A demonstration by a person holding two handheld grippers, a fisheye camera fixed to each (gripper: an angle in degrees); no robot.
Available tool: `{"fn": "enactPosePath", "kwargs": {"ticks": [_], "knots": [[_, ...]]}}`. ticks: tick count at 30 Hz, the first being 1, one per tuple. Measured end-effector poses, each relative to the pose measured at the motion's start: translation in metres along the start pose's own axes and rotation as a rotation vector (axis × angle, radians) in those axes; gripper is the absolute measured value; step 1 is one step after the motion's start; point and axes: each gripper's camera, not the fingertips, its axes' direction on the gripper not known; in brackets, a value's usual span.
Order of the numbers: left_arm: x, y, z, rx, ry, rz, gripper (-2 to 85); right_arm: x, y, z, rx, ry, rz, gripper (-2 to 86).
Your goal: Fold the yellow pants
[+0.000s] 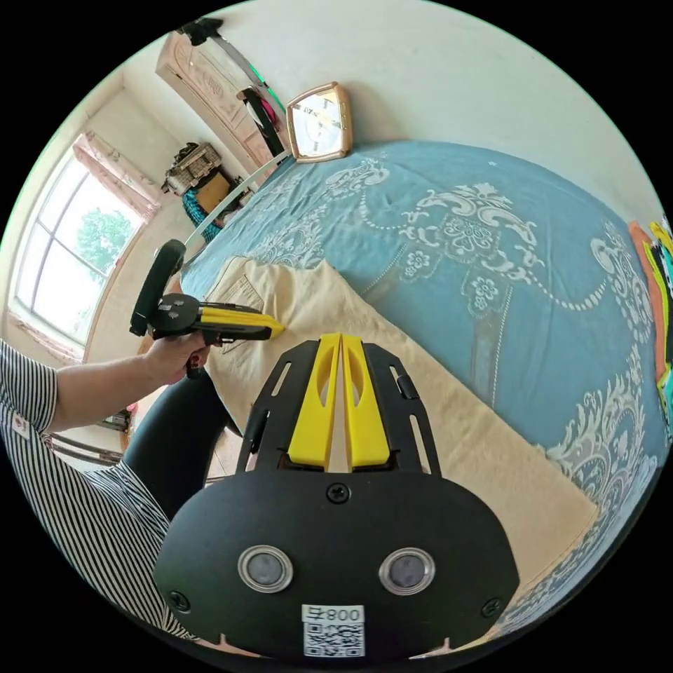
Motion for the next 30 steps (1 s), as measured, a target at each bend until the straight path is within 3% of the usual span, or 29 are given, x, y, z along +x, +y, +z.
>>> {"fn": "enactPosePath", "kwargs": {"ticks": [8, 13, 22, 26, 30], "knots": [[-0.041, -0.006, -0.068, 0.138, 0.033, 0.100, 7.2, 0.006, -0.113, 0.070, -0.155, -0.154, -0.060, 7.7], [-0.064, -0.011, -0.099, 0.139, -0.006, 0.183, 9.2, -0.011, -0.120, 0.070, -0.109, -0.183, -0.093, 7.5], [-0.086, -0.041, -0.129, -0.032, 0.111, 0.486, 11.1, -0.040, -0.129, 0.068, -0.043, -0.181, -0.125, 5.8], [-0.095, -0.051, -0.139, -0.142, 0.194, 0.578, 9.0, -0.048, -0.140, 0.069, -0.032, -0.168, -0.117, 5.2], [-0.101, -0.042, -0.160, -0.125, 0.192, 0.606, 5.2, -0.058, -0.147, 0.065, -0.005, -0.133, -0.109, 3.8]]}}
